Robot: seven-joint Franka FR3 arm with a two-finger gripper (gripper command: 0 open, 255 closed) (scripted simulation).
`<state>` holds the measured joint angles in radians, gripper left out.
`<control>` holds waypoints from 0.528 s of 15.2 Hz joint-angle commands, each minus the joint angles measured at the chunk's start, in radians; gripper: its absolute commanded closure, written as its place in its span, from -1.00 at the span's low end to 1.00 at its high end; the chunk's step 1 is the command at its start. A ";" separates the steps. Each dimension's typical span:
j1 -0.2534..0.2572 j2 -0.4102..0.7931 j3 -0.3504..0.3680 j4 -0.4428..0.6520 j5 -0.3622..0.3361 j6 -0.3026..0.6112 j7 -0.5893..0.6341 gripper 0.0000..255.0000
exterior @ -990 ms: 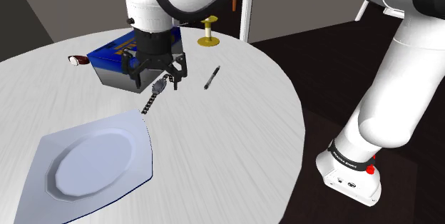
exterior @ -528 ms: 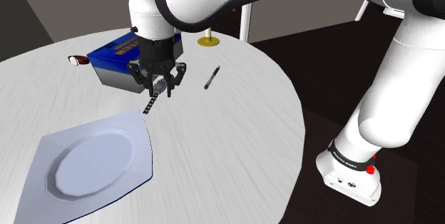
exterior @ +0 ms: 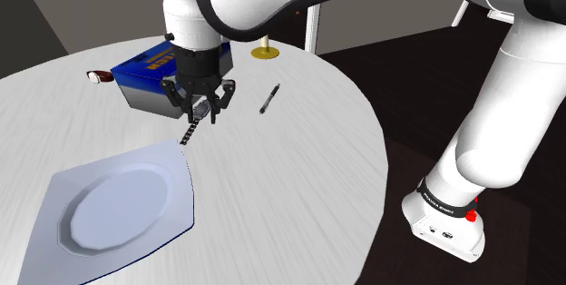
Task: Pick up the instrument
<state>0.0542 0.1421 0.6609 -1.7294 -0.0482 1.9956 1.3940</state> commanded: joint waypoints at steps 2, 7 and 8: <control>0.002 0.001 0.001 0.033 0.001 -0.034 0.000 1.00; 0.004 0.001 0.003 0.101 0.001 -0.102 0.002 1.00; 0.005 0.002 0.003 0.115 0.000 -0.115 0.003 1.00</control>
<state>0.0597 0.1479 0.6638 -1.6236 -0.0500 1.8928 1.3967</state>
